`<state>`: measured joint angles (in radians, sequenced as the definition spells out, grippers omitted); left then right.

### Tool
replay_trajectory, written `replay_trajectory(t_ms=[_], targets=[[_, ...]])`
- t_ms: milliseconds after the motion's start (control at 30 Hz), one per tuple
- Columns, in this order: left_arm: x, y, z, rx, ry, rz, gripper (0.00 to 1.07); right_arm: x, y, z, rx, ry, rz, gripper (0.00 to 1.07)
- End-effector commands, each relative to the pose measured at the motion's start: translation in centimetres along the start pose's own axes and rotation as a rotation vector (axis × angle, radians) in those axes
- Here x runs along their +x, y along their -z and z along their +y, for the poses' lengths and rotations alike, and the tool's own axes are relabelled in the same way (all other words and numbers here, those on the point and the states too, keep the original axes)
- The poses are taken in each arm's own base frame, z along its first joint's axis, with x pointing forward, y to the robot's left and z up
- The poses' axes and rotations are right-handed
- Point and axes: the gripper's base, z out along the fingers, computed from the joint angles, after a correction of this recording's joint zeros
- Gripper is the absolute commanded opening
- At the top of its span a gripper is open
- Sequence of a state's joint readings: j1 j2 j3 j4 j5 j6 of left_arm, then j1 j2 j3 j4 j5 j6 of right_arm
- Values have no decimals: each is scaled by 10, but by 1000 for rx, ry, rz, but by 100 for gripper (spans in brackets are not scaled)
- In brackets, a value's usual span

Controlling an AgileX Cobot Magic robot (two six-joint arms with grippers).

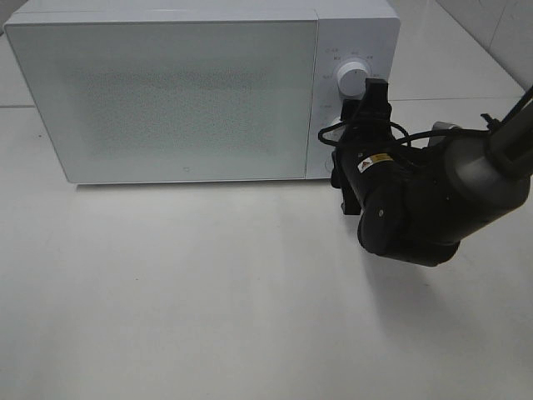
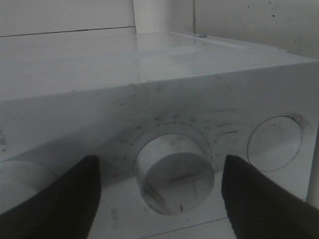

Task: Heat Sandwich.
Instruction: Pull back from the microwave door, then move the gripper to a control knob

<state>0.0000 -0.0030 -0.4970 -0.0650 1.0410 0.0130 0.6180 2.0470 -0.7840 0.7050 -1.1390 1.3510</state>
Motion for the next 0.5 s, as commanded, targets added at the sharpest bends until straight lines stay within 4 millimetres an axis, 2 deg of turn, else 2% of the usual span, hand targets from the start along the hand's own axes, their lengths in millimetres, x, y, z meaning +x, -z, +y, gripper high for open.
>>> replay_trajectory(t_ms=[33,333,500], targets=[[2,3,0,3,0,-30,97,4,-2,17,-90,17,22,71],[2,3,0,3,0,-30,97,4,2,12,-79,50,56,71],[2,3,0,3,0,-30,97,3,12,7,-73,88,108,71]])
